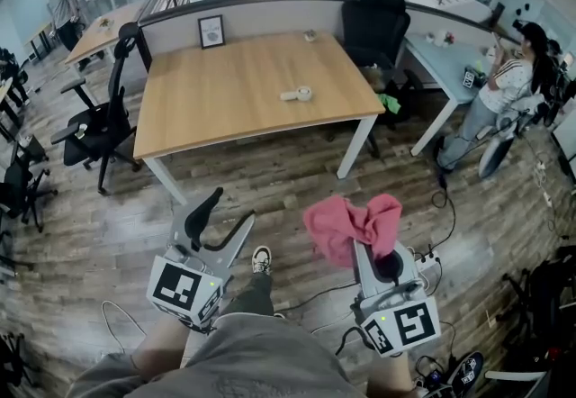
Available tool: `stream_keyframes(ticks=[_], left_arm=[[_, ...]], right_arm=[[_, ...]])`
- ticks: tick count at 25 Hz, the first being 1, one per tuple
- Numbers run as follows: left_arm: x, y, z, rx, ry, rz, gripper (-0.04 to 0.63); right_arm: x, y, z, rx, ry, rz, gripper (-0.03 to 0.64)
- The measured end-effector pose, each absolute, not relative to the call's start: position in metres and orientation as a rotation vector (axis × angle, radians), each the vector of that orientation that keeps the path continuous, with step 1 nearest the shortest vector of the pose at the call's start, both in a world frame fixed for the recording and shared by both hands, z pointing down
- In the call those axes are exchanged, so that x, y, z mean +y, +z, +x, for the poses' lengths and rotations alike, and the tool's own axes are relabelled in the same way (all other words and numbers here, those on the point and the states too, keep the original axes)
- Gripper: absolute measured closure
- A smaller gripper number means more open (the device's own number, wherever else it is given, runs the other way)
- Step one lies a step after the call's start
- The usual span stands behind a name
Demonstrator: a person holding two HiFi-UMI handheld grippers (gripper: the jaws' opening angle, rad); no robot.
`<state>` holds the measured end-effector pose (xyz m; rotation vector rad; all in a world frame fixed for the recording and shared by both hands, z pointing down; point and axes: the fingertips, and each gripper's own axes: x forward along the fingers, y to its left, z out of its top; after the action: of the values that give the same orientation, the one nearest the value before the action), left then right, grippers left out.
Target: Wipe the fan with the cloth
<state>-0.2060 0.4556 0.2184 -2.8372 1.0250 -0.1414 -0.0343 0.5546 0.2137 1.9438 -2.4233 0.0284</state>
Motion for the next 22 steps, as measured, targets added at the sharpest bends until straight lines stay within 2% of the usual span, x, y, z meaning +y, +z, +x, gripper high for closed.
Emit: stream_keyframes(ticks=[22], left_arm=[[0.168,0.21,-0.176,0.967,-0.194,-2.897,0.347]], right_arm=[[0.27,0.201,-0.003,-2.356,0.132,1.943,0.56]])
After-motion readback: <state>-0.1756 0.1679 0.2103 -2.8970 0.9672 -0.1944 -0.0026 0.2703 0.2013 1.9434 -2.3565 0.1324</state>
